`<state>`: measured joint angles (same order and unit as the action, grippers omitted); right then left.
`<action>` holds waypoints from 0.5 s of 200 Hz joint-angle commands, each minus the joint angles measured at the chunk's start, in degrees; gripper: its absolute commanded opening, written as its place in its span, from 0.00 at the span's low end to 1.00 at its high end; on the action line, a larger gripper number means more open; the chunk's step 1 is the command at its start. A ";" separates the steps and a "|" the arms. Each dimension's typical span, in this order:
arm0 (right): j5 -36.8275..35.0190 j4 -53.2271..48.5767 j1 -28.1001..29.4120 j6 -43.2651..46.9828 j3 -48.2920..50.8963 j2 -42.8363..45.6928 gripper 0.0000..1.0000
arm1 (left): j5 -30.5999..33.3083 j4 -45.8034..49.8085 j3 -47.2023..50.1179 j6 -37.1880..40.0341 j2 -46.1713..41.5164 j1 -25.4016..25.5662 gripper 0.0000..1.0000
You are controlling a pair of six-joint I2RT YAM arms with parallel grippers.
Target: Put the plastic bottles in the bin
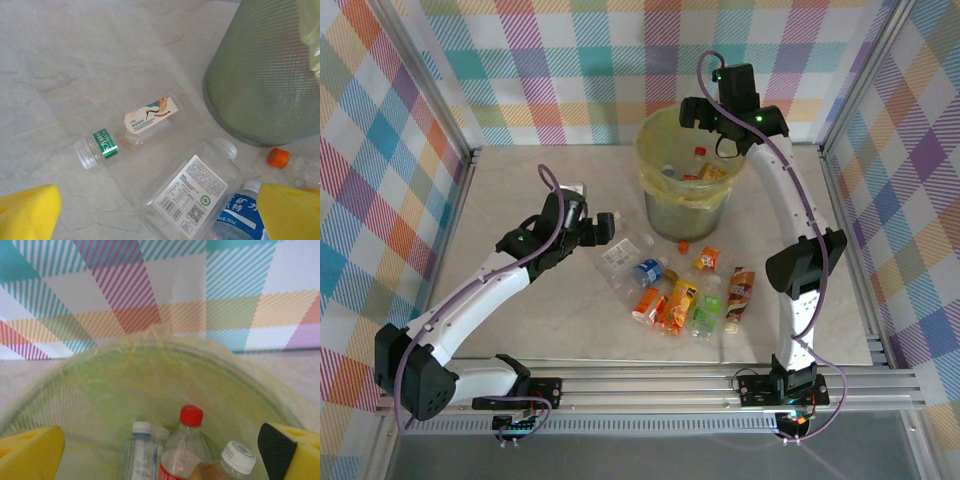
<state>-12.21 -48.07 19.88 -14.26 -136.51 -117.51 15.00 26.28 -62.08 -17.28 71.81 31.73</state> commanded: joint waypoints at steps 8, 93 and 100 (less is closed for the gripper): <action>0.39 -6.48 0.05 -0.43 2.13 7.12 1.00 | -0.16 -0.36 -1.79 1.33 2.87 -1.52 1.00; -10.43 -9.32 0.16 -7.11 34.42 31.64 1.00 | -13.57 7.90 -15.16 25.93 22.36 -10.23 1.00; -11.40 -9.41 0.15 -7.42 37.47 33.55 1.00 | -15.06 8.55 -16.02 27.37 23.63 -10.76 1.00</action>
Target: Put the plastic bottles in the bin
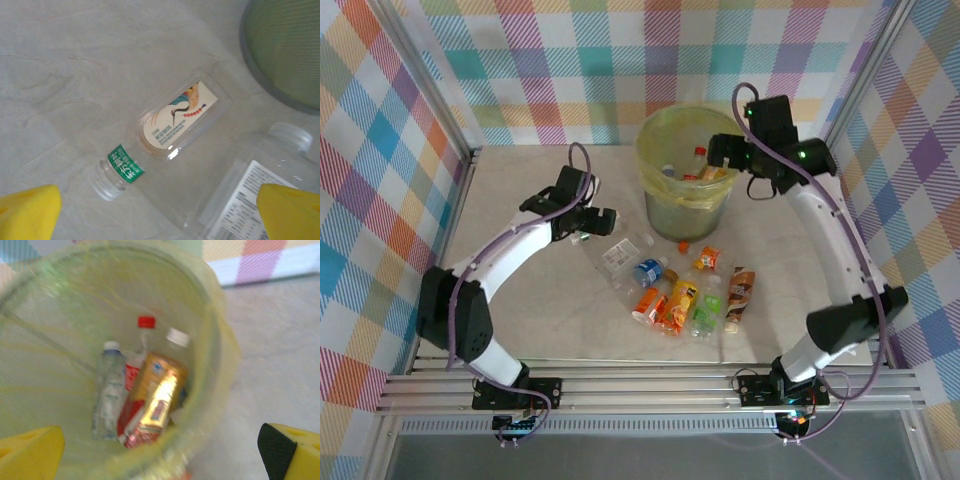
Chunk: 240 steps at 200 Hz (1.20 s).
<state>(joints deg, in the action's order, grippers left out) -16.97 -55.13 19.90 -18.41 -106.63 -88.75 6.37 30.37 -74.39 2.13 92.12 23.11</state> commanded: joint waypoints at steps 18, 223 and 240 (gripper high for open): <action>-8.22 -3.01 0.14 -4.59 14.24 9.15 1.00 | -9.18 5.74 -5.90 11.23 6.89 -3.26 1.00; -6.23 -8.79 0.08 -23.04 40.53 14.64 1.00 | -10.63 14.37 -27.26 11.22 33.62 -6.41 0.86; -6.13 -9.95 0.07 -24.07 41.01 14.05 1.00 | -10.95 14.46 -27.30 10.46 34.09 -6.75 0.79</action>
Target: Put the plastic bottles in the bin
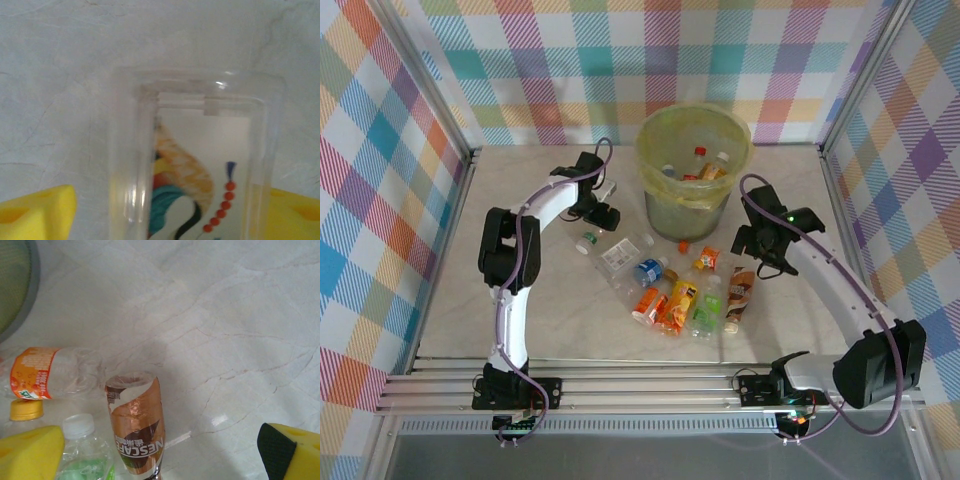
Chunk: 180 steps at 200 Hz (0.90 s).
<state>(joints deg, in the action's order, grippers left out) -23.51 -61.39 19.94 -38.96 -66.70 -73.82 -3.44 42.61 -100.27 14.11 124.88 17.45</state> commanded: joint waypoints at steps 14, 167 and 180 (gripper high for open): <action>0.70 -3.96 -0.04 -3.76 1.69 -1.15 1.00 | -1.13 2.30 -1.42 -2.02 1.42 -1.37 0.74; 3.31 0.48 -0.19 -3.13 7.82 5.95 1.00 | 5.14 2.48 -1.38 -9.84 -17.54 -2.51 0.52; 1.91 -0.84 -0.22 -3.22 7.27 5.57 1.00 | 4.52 2.31 -2.01 -10.73 -19.76 -2.49 0.51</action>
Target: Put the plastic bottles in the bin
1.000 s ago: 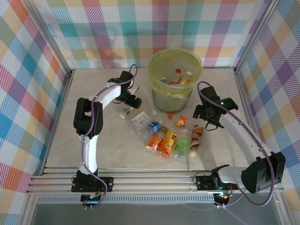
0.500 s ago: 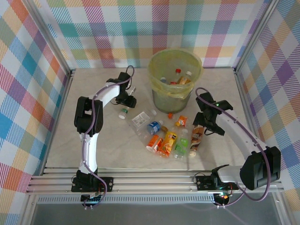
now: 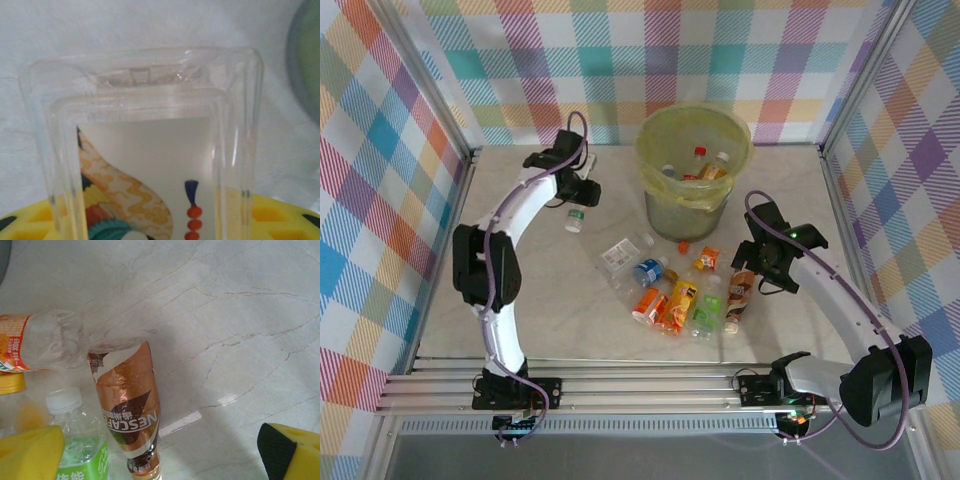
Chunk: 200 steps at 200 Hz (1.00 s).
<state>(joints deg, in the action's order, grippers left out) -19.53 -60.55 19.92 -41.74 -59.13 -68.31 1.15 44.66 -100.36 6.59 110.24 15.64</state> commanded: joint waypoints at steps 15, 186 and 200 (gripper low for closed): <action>-4.85 -1.87 -0.15 -0.80 0.21 0.79 1.00 | -1.31 0.16 -3.14 -4.56 -7.71 -0.70 0.51; -3.20 4.72 -0.15 -0.05 8.03 13.20 1.00 | -17.32 -10.56 -48.75 -20.92 13.91 13.35 0.46; -3.05 4.71 -0.18 -1.48 8.68 14.16 1.00 | -17.56 -11.32 -48.79 -20.58 15.23 13.90 0.46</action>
<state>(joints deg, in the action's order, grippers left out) -23.75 -56.95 19.92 -41.30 -51.40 -56.51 -14.85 37.04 -147.26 -12.69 123.72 28.91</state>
